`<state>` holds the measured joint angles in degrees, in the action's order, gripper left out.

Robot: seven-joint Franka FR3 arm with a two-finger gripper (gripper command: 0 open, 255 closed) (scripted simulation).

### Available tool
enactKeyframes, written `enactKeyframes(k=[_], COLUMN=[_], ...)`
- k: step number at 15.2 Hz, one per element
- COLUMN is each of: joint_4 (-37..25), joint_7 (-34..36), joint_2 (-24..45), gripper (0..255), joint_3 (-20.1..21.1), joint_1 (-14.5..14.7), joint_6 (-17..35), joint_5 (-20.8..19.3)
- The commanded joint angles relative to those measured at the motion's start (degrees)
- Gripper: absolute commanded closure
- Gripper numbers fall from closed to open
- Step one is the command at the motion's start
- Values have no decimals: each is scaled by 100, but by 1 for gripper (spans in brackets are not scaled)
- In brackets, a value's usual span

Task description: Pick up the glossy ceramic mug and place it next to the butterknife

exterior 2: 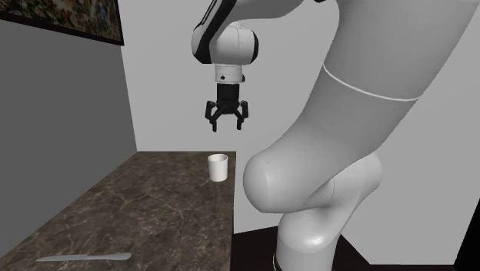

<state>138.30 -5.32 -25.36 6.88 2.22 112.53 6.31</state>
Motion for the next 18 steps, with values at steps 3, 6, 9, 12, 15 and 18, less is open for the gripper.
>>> enactKeyframes(k=[3, 6, 9, 12, 15, 18], joint_4=[-102, -289, -550, -885, -1293, -1370], joint_7=[201, 388, 620, 890, 1176, 1272], joint_2=[792, 1429, 2091, 2769, 3452, 3721], gripper=[0, 0, 0, 0, 0, 0], joint_3=[215, 350, 457, 517, 508, 474], joint_1=[8, 0, -5, 18, 92, 128], joint_6=[771, 1263, 1693, 2049, 2325, 2513], joint_5=[-145, -336, -601, -934, -1305, -1437])
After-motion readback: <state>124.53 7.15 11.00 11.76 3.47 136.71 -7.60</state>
